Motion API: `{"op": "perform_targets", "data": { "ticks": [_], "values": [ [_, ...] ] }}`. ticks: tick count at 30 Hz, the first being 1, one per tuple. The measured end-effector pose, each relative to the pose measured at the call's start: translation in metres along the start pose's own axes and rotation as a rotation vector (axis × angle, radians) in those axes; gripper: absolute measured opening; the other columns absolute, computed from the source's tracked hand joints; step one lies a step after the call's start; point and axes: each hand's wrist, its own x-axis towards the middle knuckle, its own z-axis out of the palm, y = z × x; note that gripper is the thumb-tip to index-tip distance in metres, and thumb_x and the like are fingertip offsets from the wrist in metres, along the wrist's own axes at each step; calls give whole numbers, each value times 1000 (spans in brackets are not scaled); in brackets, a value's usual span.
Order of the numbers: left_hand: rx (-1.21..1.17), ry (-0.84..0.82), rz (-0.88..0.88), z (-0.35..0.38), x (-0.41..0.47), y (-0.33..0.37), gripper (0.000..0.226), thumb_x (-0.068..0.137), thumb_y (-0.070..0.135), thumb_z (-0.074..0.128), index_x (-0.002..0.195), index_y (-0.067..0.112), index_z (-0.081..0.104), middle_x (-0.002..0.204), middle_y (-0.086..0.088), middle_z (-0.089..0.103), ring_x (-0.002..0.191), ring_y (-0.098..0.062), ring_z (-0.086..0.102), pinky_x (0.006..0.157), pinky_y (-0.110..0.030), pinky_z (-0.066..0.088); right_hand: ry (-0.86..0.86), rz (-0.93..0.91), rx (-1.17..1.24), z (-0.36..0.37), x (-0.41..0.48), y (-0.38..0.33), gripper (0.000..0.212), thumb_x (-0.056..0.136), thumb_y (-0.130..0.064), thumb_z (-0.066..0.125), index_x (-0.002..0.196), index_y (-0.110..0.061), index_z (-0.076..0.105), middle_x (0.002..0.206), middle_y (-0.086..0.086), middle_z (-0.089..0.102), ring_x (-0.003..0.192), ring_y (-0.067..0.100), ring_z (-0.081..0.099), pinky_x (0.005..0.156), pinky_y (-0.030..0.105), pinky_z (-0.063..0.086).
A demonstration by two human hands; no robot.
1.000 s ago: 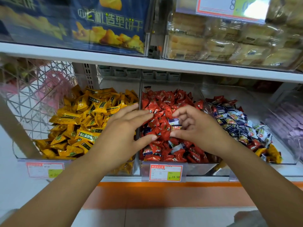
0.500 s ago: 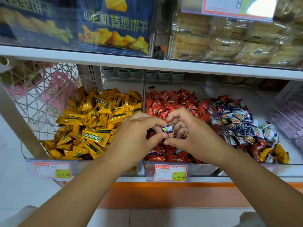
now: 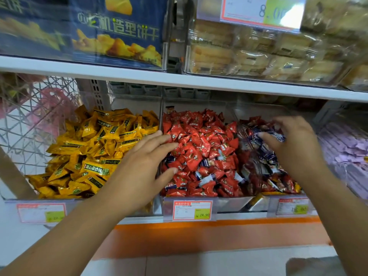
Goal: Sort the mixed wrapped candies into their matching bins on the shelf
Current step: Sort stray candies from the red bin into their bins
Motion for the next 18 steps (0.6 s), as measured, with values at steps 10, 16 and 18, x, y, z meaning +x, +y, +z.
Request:
{"op": "perform_targets", "data": {
  "ticks": [10, 16, 18],
  "values": [
    [-24, -42, 9, -1, -5, -4, 62, 89, 45, 57, 146, 33, 35, 156, 22, 15, 144, 8, -3, 116, -22, 6, -565, -511, -180, 77, -17, -55, 43, 95, -17, 51, 137, -24, 51, 131, -4, 56, 117, 17, 39, 94, 26, 32],
    [-10, -80, -3, -5, -16, -11, 80, 85, 71, 45, 151, 40, 14, 156, 29, -4, 142, 10, -8, 115, -20, 6, -579, -397, 19, 44, -15, -58, 31, 92, -26, 61, 121, -36, 57, 118, -13, 55, 114, 8, 43, 89, 23, 34],
    [4, -79, 2, -6, -21, -13, 84, 80, 77, 36, 151, 42, 9, 156, 30, -8, 142, 10, -7, 113, -18, 5, -690, -342, 192, 27, -20, -60, 26, 90, -22, 64, 107, -39, 57, 106, -21, 54, 99, 3, 52, 83, 20, 43]
  ]
}}
